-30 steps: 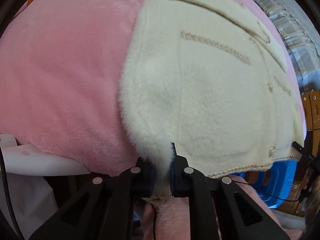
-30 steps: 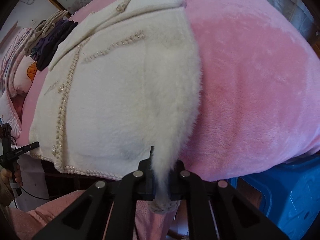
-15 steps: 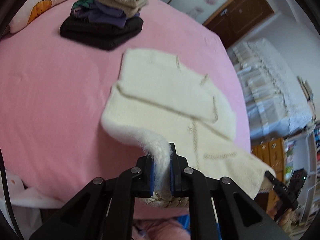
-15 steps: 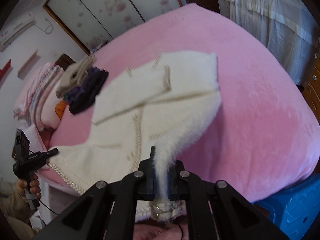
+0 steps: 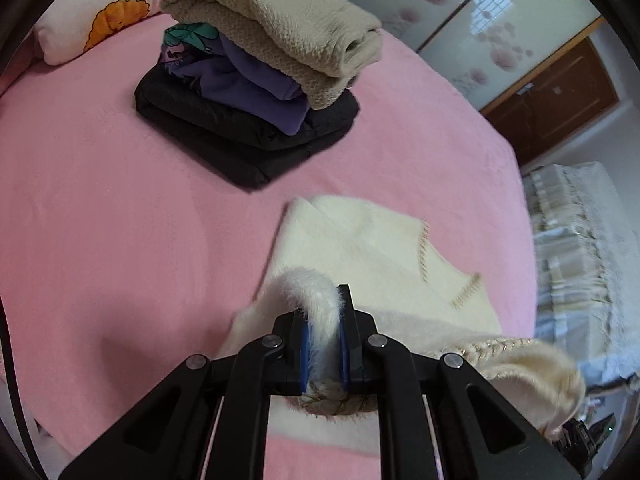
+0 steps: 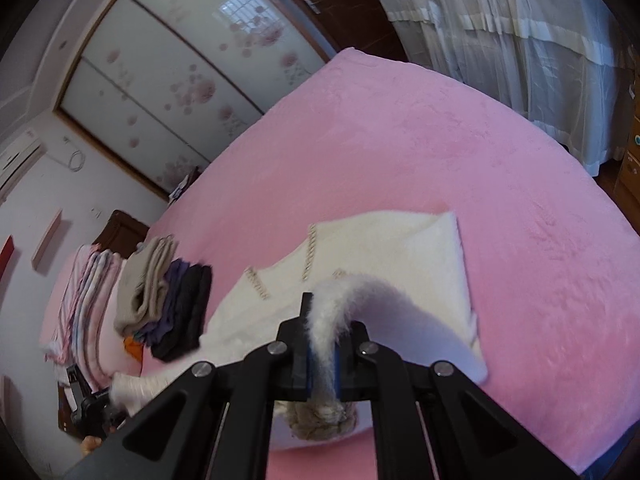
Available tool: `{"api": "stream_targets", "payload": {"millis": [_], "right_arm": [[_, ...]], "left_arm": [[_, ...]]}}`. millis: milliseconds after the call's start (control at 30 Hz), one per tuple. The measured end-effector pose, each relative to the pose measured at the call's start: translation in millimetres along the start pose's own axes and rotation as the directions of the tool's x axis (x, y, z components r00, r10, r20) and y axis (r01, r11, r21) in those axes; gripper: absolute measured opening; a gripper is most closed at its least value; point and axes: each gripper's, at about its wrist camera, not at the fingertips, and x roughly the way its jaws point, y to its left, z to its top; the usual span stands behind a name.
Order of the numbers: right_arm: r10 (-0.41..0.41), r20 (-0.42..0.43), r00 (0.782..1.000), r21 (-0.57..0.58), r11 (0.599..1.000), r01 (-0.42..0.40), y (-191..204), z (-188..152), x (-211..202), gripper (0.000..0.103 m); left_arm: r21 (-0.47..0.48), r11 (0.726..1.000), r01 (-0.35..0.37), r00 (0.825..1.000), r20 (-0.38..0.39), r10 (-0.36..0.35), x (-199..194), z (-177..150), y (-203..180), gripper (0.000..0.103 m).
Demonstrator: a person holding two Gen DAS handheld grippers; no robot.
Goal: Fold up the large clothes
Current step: 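Lift the hem with both grippers and fold it up toward the collar, then lay the hem onto the collar with both grippers and release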
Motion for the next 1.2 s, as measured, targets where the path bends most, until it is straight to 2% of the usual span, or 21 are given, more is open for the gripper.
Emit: {"api": "stream_targets", "payload": {"millis": [67, 133, 200, 333, 400, 500, 633, 800, 867, 967, 1033, 1067, 1100, 1133, 1167, 1200], "right_arm": [[-0.01, -0.025, 1.0, 0.019, 1.0, 0.01, -11.7, 12.8, 30.1, 0.006], [-0.044, -0.078, 0.996, 0.006, 0.999, 0.045, -18.6, 22.6, 69.7, 0.006], [-0.09, -0.134, 0.987, -0.019, 0.996, 0.088, -22.9, 26.3, 107.9, 0.006], [-0.142, -0.209, 0.968, 0.002, 0.989, 0.145, -41.5, 30.9, 159.1, 0.007], [-0.151, -0.235, 0.96, 0.013, 0.987, 0.158, -49.3, 32.3, 173.1, 0.007], [-0.122, -0.246, 0.962, 0.003, 0.992, 0.127, -54.2, 35.4, 182.1, 0.007], [-0.042, -0.239, 0.97, 0.113, 0.991, 0.07, -66.3, 49.2, 185.9, 0.007], [-0.033, -0.213, 0.977, 0.152, 0.986, 0.066, -63.8, 65.0, 195.8, 0.007], [-0.046, -0.212, 0.976, 0.147, 0.986, 0.079, -61.1, 71.0, 206.2, 0.007], [-0.097, -0.261, 0.96, 0.135, 0.982, 0.136, -56.0, 73.1, 227.1, 0.009], [-0.105, -0.291, 0.951, 0.143, 0.978, 0.152, -54.8, 74.1, 236.0, 0.018], [-0.095, -0.29, 0.952, 0.149, 0.979, 0.143, -52.9, 75.2, 235.8, 0.022], [-0.076, -0.283, 0.956, 0.151, 0.981, 0.123, -50.3, 76.1, 234.4, 0.032], [-0.064, -0.273, 0.96, 0.145, 0.984, 0.107, -46.1, 77.4, 232.3, 0.047], [-0.061, -0.255, 0.965, 0.128, 0.987, 0.096, -41.5, 78.8, 228.4, 0.055], [-0.063, -0.239, 0.969, 0.111, 0.99, 0.091, -38.4, 81.3, 224.7, 0.065]], "left_arm": [[0.012, 1.0, -0.027, 1.0, -0.013, 0.027, 28.9, 6.7, -4.3, 0.009], [0.058, 0.994, -0.088, 0.995, -0.042, 0.091, 66.0, 15.4, -20.1, 0.009], [0.1, 0.98, -0.174, 0.983, -0.048, 0.18, 98.7, 20.5, -32.4, 0.01], [0.086, 0.965, -0.249, 0.96, -0.106, 0.257, 146.1, 28.7, -28.6, 0.011], [0.045, 0.966, -0.253, 0.957, -0.131, 0.257, 159.0, 31.5, -22.7, 0.011], [-0.006, 0.969, -0.246, 0.958, -0.155, 0.242, 165.6, 39.2, -20.4, 0.011], [-0.078, 0.971, -0.224, 0.965, -0.16, 0.209, 164.0, 51.7, -19.8, 0.011], [-0.047, 0.974, -0.221, 0.968, -0.13, 0.213, 163.4, 76.1, -48.1, 0.011], [-0.022, 0.968, -0.25, 0.959, -0.141, 0.244, 172.7, 82.9, -56.7, 0.011], [-0.028, 0.948, -0.317, 0.928, -0.216, 0.303, 197.7, 87.1, -57.5, 0.014], [-0.041, 0.941, -0.335, 0.919, -0.234, 0.317, 203.8, 85.5, -59.7, 0.018], [-0.042, 0.94, -0.338, 0.918, -0.237, 0.319, 205.2, 85.4, -62.6, 0.024], [-0.039, 0.943, -0.33, 0.92, -0.234, 0.313, 204.6, 84.7, -65.5, 0.029], [-0.037, 0.952, -0.304, 0.931, -0.224, 0.289, 202.2, 83.7, -69.7, 0.042], [-0.037, 0.958, -0.283, 0.939, -0.213, 0.269, 199.6, 83.9, -72.6, 0.057], [-0.033, 0.962, -0.272, 0.946, -0.191, 0.261, 195.1, 83.8, -76.3, 0.062]]}}
